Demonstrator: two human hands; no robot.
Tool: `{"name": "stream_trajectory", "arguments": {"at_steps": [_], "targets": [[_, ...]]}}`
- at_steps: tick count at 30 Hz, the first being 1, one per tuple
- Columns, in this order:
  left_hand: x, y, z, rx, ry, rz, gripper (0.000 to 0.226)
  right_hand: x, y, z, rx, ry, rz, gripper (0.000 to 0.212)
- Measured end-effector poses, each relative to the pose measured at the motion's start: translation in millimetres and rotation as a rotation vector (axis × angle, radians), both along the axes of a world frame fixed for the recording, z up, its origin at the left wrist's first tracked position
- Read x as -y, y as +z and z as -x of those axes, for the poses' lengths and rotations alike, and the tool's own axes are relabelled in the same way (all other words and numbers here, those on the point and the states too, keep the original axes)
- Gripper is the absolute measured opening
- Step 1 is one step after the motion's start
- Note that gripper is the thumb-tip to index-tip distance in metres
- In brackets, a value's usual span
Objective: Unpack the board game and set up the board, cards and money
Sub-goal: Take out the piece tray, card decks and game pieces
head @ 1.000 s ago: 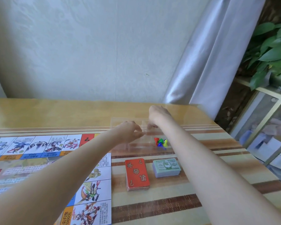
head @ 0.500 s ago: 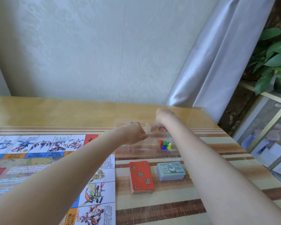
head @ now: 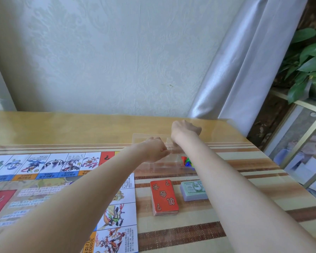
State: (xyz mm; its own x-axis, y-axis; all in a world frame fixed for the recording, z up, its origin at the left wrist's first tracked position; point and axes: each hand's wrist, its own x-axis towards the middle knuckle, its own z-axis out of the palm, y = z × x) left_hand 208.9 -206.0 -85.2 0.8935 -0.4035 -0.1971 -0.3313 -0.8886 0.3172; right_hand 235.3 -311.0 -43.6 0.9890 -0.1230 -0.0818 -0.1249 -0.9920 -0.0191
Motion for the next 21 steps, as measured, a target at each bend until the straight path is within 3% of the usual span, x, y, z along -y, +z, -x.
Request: {"name": "stream_trajectory", "arguments": {"at_steps": [3, 7, 18, 21], "targets": [[1.1, 0.8, 0.9, 0.007, 0.002, -0.003, 0.046, -4.1, -0.4, 1.8, -0.007, 0.014, 0.038, 0.032], [2.3, 0.7, 1.2, 0.013, 0.013, 0.02, 0.044, -1.3, 3.8, -2.2, -0.093, -0.01, -0.023, 0.009], [-0.8, 6.9, -0.8, -0.022, -0.001, 0.061, 0.042, 5.2, -5.4, 3.5, -0.034, -0.076, -0.072, 0.017], [-3.4, 8.9, -1.4, -0.042, 0.022, 0.12, 0.043, 3.2, -8.5, 3.8, -0.038, -0.064, -0.146, 0.008]]}}
